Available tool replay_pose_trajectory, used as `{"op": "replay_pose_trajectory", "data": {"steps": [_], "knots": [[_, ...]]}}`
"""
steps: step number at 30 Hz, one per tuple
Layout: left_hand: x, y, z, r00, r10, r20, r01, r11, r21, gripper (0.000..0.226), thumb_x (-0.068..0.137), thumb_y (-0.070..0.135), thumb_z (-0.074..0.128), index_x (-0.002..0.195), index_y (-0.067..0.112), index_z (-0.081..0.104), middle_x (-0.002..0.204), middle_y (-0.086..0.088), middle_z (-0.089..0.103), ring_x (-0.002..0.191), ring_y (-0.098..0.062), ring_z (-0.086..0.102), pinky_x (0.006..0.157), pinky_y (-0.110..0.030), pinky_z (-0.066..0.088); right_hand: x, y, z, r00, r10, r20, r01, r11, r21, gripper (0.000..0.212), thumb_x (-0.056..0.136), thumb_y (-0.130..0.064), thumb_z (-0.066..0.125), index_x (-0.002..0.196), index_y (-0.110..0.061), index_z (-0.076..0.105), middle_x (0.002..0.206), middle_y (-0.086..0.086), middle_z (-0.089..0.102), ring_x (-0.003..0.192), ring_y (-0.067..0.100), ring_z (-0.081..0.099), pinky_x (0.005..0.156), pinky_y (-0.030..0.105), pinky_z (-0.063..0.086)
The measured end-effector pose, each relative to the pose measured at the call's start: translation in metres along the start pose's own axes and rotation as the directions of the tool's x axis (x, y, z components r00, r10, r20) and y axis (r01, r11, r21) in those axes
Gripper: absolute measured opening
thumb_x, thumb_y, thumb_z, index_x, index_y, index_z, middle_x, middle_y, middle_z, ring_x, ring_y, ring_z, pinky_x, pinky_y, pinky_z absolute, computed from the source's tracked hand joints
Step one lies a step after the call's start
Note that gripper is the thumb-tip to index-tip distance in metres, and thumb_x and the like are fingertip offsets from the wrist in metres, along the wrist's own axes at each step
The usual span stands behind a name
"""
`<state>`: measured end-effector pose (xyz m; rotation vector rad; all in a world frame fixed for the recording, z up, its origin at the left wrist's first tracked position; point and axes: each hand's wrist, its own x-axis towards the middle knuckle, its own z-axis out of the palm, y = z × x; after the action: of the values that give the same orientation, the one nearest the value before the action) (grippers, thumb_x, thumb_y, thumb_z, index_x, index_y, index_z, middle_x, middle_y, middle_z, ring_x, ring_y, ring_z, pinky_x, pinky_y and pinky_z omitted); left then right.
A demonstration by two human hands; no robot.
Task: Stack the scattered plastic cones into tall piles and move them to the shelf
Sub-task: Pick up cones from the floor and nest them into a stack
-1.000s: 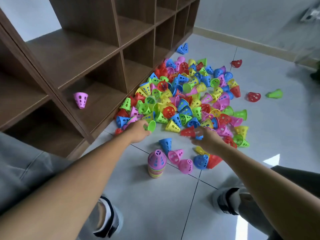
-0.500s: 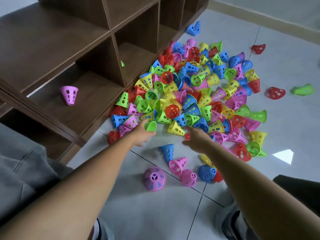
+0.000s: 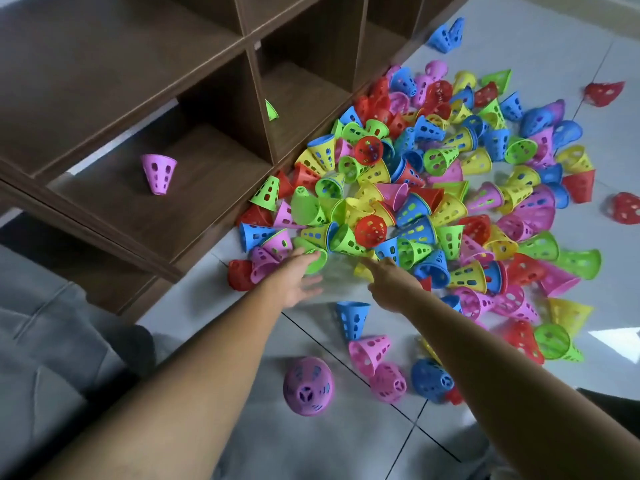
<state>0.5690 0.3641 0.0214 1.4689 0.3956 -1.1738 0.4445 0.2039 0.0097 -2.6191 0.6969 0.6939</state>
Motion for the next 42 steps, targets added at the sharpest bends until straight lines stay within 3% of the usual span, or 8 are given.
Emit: {"op": "replay_pose_trajectory", "data": {"steps": [8,12,20,24,27,31,35,42], "knots": [[-0.027,-0.003,-0.026,0.948,0.146,-0.282,-0.167,0.985,-0.053,0.017,0.099,0.018,0.059,0.115,0.02,0.063,0.11,-0.006,0.063,0.093,-0.02,0.06,0.077,-0.032,0.049,-0.017,0.006,-0.004,0.994,-0.09,-0.063,0.073,0.971,-0.228,0.061,0.091,0.004,0.052,0.143,-0.023,0.037,0.132,0.006,0.054,0.094,0.025,0.065,0.063,0.036,0.054],[-0.056,0.002,-0.038,0.911,0.226,-0.343,-0.242,0.97,-0.002,0.006,0.094,0.009,0.066,0.096,0.014,0.068,0.084,-0.006,0.064,0.069,-0.015,0.059,0.067,-0.025,0.051,-0.029,0.008,-0.008,0.991,-0.104,-0.078,0.073,0.942,-0.327,0.038,0.094,0.001,0.05,0.127,-0.018,0.048,0.112,0.006,0.063,0.095,0.028,0.066,0.07,0.039,0.054],[-0.145,0.042,-0.037,0.912,0.407,-0.059,-0.375,0.882,0.286,0.018,0.092,0.001,0.067,0.107,0.009,0.061,0.09,-0.008,0.069,0.062,-0.01,0.067,0.06,-0.023,0.057,-0.051,0.011,-0.015,0.968,-0.101,-0.23,0.064,0.985,-0.162,0.015,0.099,-0.008,0.05,0.108,-0.017,0.057,0.085,0.002,0.066,0.074,0.022,0.068,0.066,0.041,0.061],[-0.18,0.053,-0.044,0.93,0.351,0.104,-0.364,0.848,0.386,0.023,0.092,0.001,0.066,0.111,0.012,0.062,0.099,-0.011,0.072,0.074,-0.015,0.07,0.064,-0.024,0.057,-0.074,-0.001,-0.041,0.958,-0.105,-0.267,0.109,0.994,0.002,0.012,0.103,-0.028,0.046,0.105,-0.022,0.057,0.084,0.004,0.066,0.071,0.026,0.066,0.066,0.041,0.059],[-0.196,0.053,-0.05,0.94,0.263,0.217,-0.335,0.832,0.442,0.021,0.095,0.002,0.062,0.116,0.008,0.063,0.097,-0.009,0.073,0.077,-0.016,0.068,0.067,-0.023,0.059,-0.096,-0.01,-0.067,0.953,-0.08,-0.293,0.14,0.971,0.192,0.01,0.1,-0.021,0.049,0.096,-0.024,0.058,0.08,0.004,0.066,0.067,0.024,0.065,0.056,0.031,0.053],[-0.19,0.039,-0.052,0.944,0.123,0.305,-0.269,0.825,0.497,0.022,0.096,0.006,0.062,0.118,0.004,0.063,0.101,-0.014,0.071,0.081,-0.019,0.067,0.07,-0.025,0.059,-0.132,-0.026,-0.094,0.977,0.034,-0.213,0.104,0.791,0.604,0.01,0.103,-0.016,0.051,0.102,-0.012,0.059,0.073,-0.002,0.064,0.042,-0.005,0.056,0.035,0.013,0.038],[-0.179,0.021,-0.056,0.939,0.017,0.344,-0.202,0.838,0.508,0.017,0.098,0.003,0.057,0.11,0.012,0.065,0.095,-0.007,0.072,0.076,-0.015,0.071,0.07,-0.025,0.058,-0.163,-0.03,-0.112,0.993,0.077,-0.09,0.04,0.493,0.869,0.014,0.103,-0.013,0.05,0.108,-0.003,0.059,0.083,0.012,0.066,0.055,0.012,0.065,0.055,0.026,0.056],[-0.172,-0.015,-0.066,0.938,-0.026,0.346,-0.194,0.787,0.586,0.019,0.098,0.001,0.056,0.114,0.007,0.063,0.099,-0.011,0.069,0.08,-0.018,0.069,0.076,-0.028,0.058,-0.18,-0.031,-0.102,0.997,-0.014,0.074,-0.069,0.221,0.973,0.017,0.105,-0.014,0.045,0.094,-0.011,0.059,0.09,0.006,0.06,0.077,0.02,0.066,0.082,0.039,0.059]]}}
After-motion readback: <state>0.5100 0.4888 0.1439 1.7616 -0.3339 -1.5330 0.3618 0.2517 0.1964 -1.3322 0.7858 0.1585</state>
